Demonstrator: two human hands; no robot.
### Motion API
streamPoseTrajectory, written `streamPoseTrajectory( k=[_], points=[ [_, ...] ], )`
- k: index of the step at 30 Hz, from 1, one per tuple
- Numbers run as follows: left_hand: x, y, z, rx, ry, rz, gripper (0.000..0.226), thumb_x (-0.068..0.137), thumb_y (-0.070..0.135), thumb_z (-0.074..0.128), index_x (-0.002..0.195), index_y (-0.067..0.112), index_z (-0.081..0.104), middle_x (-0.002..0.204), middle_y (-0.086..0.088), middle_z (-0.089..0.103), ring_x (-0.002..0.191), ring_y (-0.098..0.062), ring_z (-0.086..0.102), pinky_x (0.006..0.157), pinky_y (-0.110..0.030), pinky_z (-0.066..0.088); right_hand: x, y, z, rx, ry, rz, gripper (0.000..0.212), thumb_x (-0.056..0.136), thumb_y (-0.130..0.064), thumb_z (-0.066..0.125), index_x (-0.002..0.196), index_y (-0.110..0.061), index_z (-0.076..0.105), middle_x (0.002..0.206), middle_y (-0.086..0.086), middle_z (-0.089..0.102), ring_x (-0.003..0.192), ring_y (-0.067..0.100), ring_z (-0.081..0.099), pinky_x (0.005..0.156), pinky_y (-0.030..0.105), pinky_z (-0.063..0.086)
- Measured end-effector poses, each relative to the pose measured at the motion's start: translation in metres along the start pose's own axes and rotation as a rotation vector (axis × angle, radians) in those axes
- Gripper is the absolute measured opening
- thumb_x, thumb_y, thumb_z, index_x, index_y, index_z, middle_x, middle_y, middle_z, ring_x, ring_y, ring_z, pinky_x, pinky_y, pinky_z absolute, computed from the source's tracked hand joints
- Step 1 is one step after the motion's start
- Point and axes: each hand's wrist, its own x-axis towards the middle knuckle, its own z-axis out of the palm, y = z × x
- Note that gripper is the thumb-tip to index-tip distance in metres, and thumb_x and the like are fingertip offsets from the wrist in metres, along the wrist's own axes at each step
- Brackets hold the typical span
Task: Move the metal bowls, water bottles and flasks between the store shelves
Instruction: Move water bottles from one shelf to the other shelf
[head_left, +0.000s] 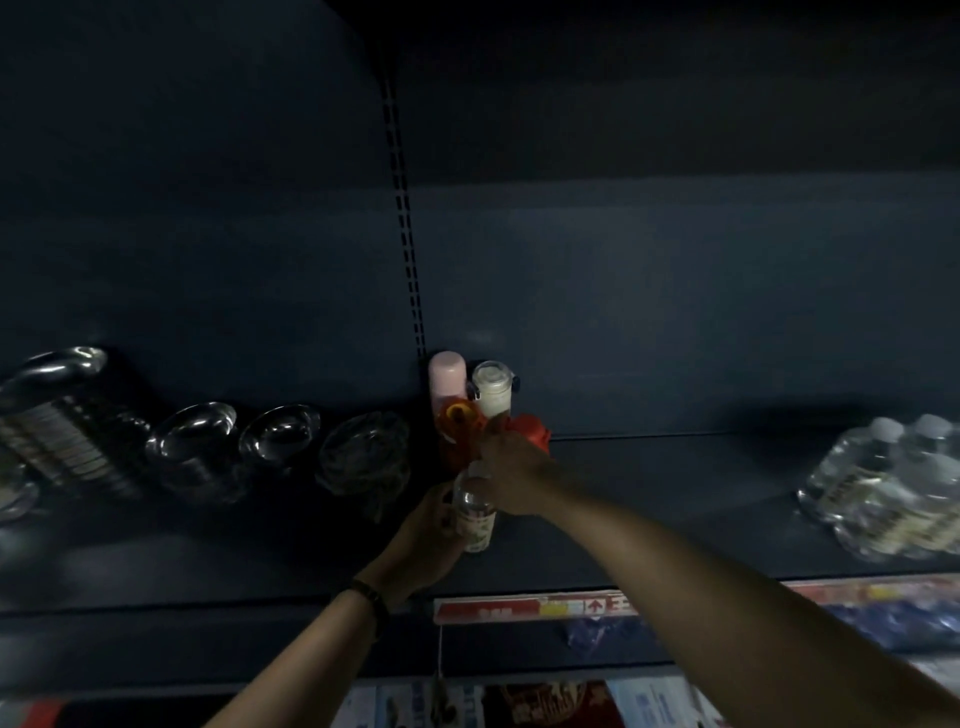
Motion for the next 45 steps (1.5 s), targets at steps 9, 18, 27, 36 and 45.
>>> streamPoseTrajectory(
  k=[9, 18, 27, 36, 45],
  points=[
    [0.007, 0.054, 0.06, -0.038, -0.036, 0.153, 0.059, 0.085, 0.014, 0.075, 0.136, 0.036, 0.056, 0.132, 0.008, 0.07, 0.116, -0.01, 0.073, 0.098, -0.038, 0.063, -0.042, 0.074, -0.08, -0.006, -0.041, -0.021, 0.033, 0.098, -0.042, 0.066, 0.116, -0.014, 0.064, 0.112, 0.006, 0.07, 0.099, 0.024, 0.065, 0.074, 0.03, 0.045],
    [0.047, 0.144, 0.184, -0.026, -0.285, 0.19, 0.052, 0.091, 0.024, 0.076, 0.131, 0.046, 0.05, 0.127, 0.015, 0.068, 0.108, 0.0, 0.072, 0.084, -0.028, 0.062, -0.099, 0.201, -0.14, -0.069, 0.015, 0.126, 0.024, 0.098, -0.038, 0.065, 0.105, -0.016, 0.057, 0.107, 0.009, 0.067, 0.099, 0.03, 0.065, 0.08, 0.039, 0.055],
    [0.089, 0.211, 0.296, -0.059, -0.443, 0.209, 0.046, 0.086, 0.006, 0.072, 0.128, 0.02, 0.059, 0.129, -0.001, 0.073, 0.097, 0.012, 0.072, 0.081, -0.02, 0.06, -0.133, 0.323, -0.157, -0.155, 0.015, 0.273, 0.04, 0.103, -0.033, 0.062, 0.133, -0.006, 0.057, 0.133, 0.021, 0.066, 0.124, 0.039, 0.063, 0.091, 0.038, 0.049],
    [0.115, 0.24, 0.36, 0.002, -0.478, 0.221, 0.044, 0.09, 0.004, 0.07, 0.117, 0.037, 0.061, 0.119, 0.015, 0.072, 0.106, 0.007, 0.072, 0.091, -0.024, 0.06, -0.142, 0.394, -0.16, -0.152, -0.026, 0.339, 0.032, 0.104, -0.029, 0.061, 0.128, -0.008, 0.058, 0.123, 0.017, 0.069, 0.108, 0.034, 0.069, 0.074, 0.037, 0.049],
    [0.118, 0.249, 0.381, -0.011, -0.468, 0.221, 0.049, 0.098, -0.002, 0.064, 0.131, 0.032, 0.05, 0.122, 0.013, 0.067, 0.094, 0.021, 0.064, 0.082, -0.011, 0.054, -0.136, 0.413, -0.164, -0.148, -0.044, 0.346, 0.037, 0.105, -0.026, 0.062, 0.137, -0.008, 0.056, 0.123, 0.011, 0.068, 0.098, 0.024, 0.067, 0.061, 0.026, 0.042]
  ],
)
